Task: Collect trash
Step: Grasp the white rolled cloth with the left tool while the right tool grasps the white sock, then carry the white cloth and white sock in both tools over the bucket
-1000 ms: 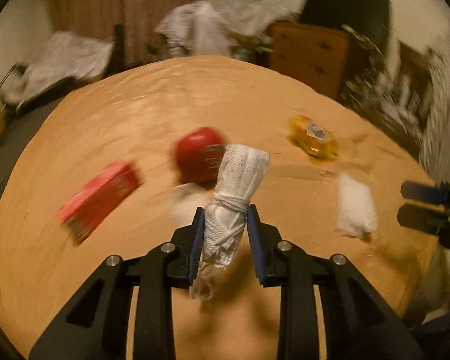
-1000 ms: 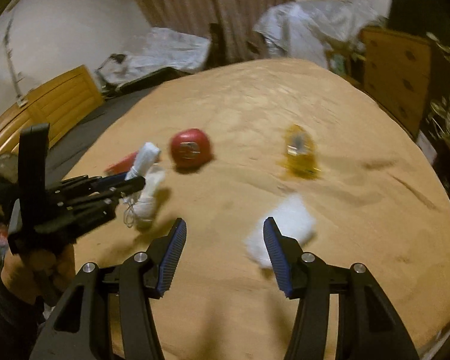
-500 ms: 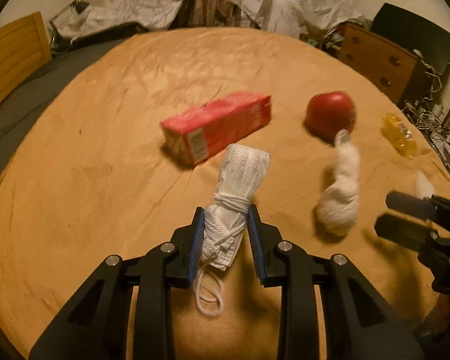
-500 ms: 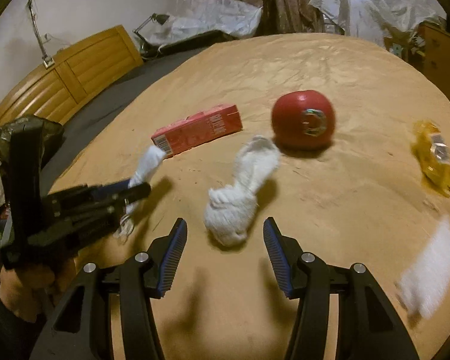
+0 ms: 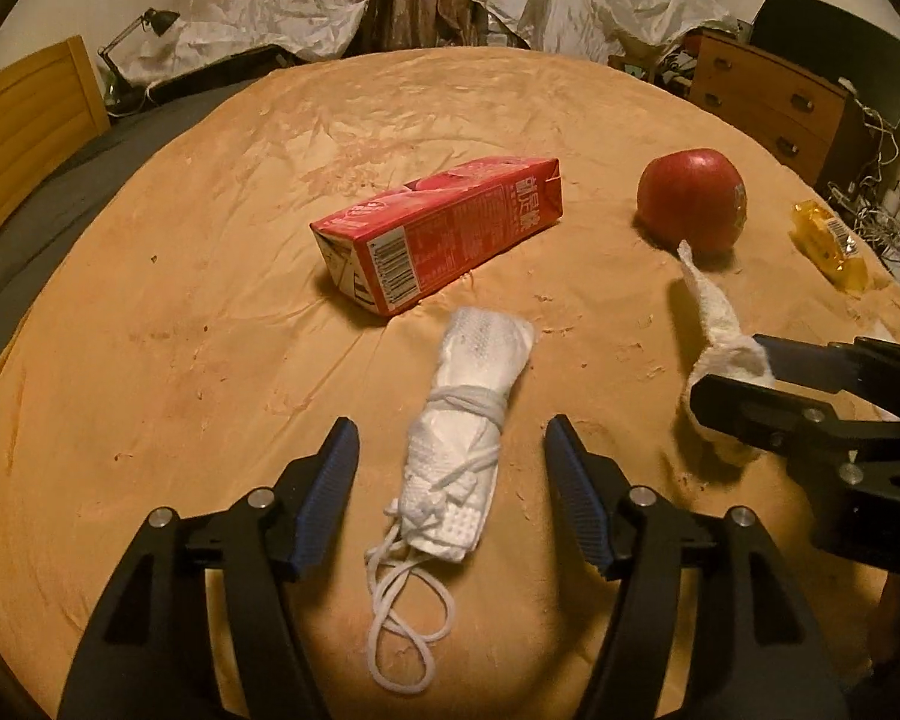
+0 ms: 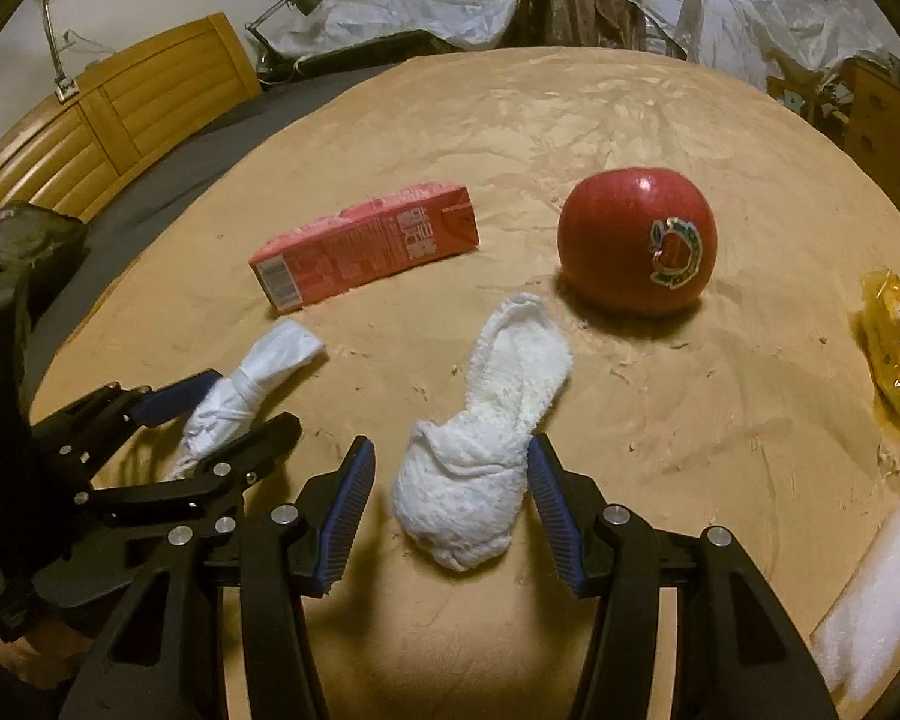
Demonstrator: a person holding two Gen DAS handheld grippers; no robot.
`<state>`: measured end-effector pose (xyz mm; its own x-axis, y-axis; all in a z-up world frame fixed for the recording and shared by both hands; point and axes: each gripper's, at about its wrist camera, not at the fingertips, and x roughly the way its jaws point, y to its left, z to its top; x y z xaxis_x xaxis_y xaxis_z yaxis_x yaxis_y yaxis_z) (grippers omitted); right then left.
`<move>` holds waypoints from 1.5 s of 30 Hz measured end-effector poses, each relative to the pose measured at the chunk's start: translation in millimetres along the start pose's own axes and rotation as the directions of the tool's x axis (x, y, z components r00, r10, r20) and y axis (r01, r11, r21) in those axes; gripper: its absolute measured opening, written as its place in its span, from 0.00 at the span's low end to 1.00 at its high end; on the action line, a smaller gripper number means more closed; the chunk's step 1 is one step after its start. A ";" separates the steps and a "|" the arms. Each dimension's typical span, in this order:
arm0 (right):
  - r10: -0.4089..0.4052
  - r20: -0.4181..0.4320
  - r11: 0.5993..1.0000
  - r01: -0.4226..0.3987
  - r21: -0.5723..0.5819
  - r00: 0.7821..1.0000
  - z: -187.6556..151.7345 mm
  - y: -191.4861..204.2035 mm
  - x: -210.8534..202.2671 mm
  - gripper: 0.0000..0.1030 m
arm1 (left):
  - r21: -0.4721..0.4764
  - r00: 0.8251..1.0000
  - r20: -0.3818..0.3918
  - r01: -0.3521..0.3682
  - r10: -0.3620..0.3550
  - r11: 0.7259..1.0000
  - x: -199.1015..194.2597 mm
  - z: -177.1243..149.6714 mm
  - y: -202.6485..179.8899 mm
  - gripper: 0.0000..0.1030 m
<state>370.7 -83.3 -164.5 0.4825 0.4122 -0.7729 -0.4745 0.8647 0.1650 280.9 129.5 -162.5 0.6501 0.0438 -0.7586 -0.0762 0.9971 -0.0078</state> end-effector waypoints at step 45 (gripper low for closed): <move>-0.117 0.500 0.989 0.149 -0.025 0.858 -114.4 13.0 -293.1 0.38 | 0.005 0.911 0.407 0.073 -0.068 0.997 -216.2 -22.2 -105.4 0.26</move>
<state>138.9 -225.7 -5.9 0.8375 0.3962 -0.3764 -0.4153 0.9091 0.0327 131.6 13.6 -12.2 0.9051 -0.0028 -0.4251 -0.0252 0.9979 -0.0601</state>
